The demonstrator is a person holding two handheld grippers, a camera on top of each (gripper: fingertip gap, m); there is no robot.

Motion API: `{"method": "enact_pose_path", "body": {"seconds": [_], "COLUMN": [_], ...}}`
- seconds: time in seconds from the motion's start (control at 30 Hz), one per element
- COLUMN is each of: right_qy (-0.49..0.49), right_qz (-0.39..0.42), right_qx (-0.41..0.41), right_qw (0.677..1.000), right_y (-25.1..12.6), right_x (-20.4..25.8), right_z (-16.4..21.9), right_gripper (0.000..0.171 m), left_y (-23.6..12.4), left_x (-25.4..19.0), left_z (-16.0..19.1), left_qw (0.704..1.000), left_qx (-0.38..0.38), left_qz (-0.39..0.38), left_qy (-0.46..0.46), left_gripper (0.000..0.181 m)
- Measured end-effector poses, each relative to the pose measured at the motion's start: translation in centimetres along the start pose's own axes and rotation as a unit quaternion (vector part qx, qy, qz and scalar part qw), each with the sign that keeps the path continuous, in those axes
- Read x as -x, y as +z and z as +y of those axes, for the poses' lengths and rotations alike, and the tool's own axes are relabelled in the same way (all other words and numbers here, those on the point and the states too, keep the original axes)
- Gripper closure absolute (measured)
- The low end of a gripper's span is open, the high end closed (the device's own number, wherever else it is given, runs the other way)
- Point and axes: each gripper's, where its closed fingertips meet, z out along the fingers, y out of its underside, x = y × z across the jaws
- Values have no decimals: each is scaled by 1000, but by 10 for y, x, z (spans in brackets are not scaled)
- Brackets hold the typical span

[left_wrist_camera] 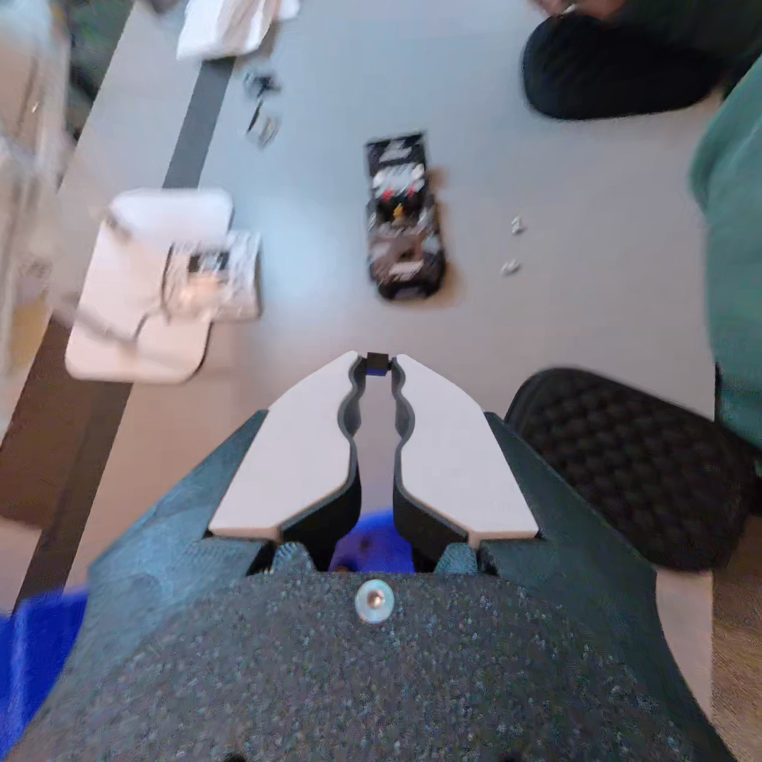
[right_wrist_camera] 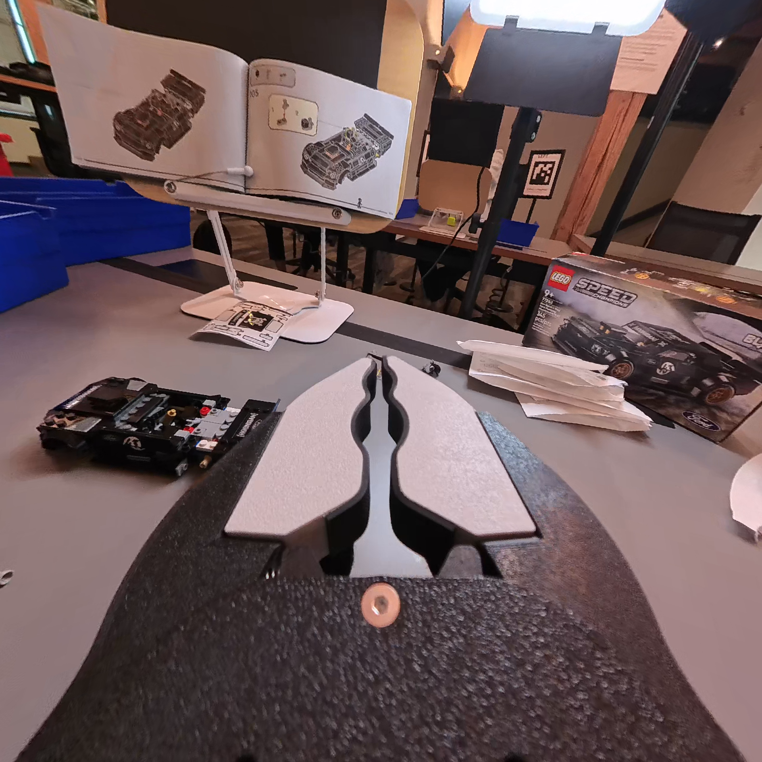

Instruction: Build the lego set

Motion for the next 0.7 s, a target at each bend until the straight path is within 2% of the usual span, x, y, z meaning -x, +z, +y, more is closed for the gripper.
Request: {"method": "enact_pose_path", "body": {"seconds": [0.1,0.17,0.27,0.33,0.5,0.7], "right_qy": [5,4,-4,-8,10,24], "right_qz": [-12,-23,-40,-45,-66,-128], "right_qx": [-6,-8,-5,-5,0,36], "right_qw": [1000,1000,999,999,998,991], "right_y": [-3,-6,-10,-13,-20,-18], "right_x": [4,9,16,18,22,41], "right_z": [-3,-5,-4,-4,1,15], "right_gripper": [169,169,169,169,169,169], "left_y": [68,116,177,205,240,239], "left_x": [-54,-81,-100,-103,-105,-107], "left_z": [-31,-39,-36,-37,-32,-34], "left_qw": [998,998,996,996,990,988], "left_qx": [-17,-13,12,16,56,68], "left_qz": [12,37,73,86,127,133], "left_qy": [54,57,45,35,16,27], "left_gripper": [169,169,169,169,169,154]}}
